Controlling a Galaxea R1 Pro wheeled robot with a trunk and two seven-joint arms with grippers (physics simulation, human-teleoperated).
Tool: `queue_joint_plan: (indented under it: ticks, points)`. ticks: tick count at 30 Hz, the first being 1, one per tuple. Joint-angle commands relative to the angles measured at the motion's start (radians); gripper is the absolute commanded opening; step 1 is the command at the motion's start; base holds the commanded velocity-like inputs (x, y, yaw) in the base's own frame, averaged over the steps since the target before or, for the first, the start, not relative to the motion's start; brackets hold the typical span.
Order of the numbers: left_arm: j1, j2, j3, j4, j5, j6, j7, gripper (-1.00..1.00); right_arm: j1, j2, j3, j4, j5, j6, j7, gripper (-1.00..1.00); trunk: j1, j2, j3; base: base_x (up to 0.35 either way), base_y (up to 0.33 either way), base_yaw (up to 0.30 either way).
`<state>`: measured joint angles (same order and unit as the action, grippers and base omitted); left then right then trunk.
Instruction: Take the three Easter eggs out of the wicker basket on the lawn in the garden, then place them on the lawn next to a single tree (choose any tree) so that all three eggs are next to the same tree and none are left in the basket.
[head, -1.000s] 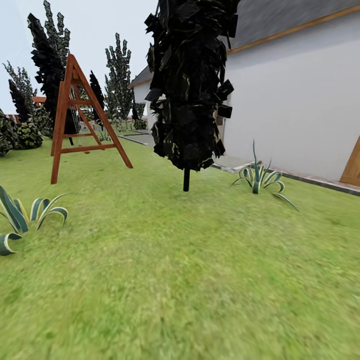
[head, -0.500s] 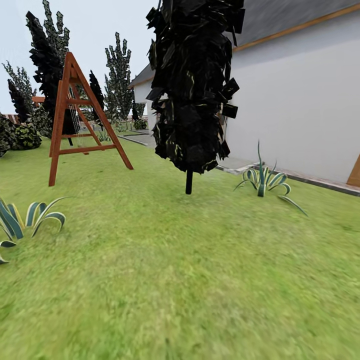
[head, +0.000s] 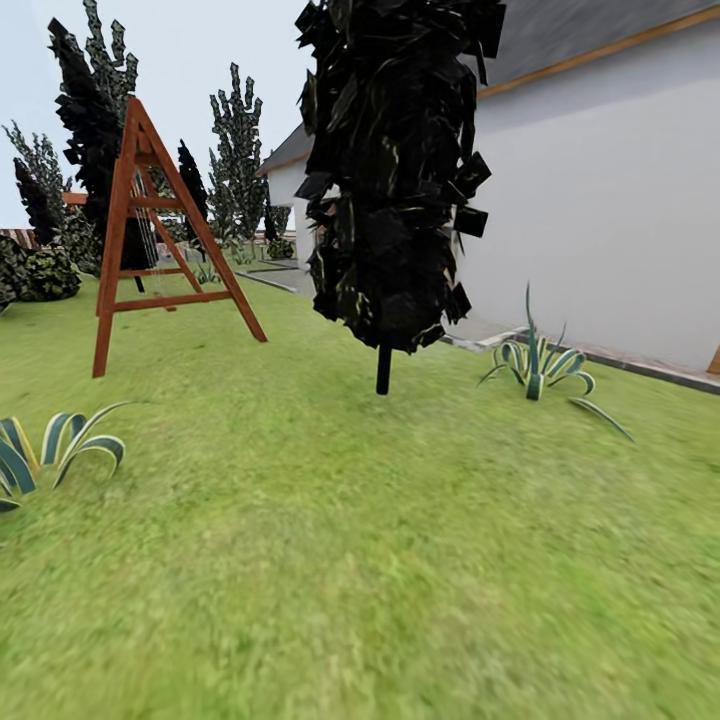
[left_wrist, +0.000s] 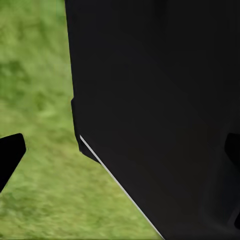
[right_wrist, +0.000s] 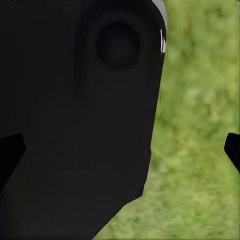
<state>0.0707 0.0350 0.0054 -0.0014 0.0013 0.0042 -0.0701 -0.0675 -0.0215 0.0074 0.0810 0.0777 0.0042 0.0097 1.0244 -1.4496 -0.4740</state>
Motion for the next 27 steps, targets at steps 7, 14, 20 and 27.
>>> queue_joint_plan:
  ticks: [7,14,20,27]
  points:
    - [0.000,0.000,0.001,0.000,0.000,0.000,-0.004,1.00,-0.001,0.000,0.000,0.002,0.008,0.000,0.001,1.00,0.001,0.000,-0.001,0.317,0.121,0.000]
    - [0.000,0.000,0.001,0.000,0.000,0.000,-0.004,1.00,-0.001,0.000,0.000,0.002,0.008,0.000,0.001,1.00,0.001,0.000,-0.001,0.317,0.121,0.000]
    - [0.000,0.000,0.001,0.000,0.000,0.000,-0.004,1.00,-0.001,0.000,0.000,0.002,0.008,0.000,0.001,1.00,0.001,0.000,-0.001,0.317,0.121,0.000]
    - [0.000,0.000,0.001,0.000,0.000,0.000,-0.004,1.00,-0.001,0.000,0.000,0.002,0.008,0.000,0.001,1.00,0.001,0.000,-0.001,0.317,0.121,0.000]
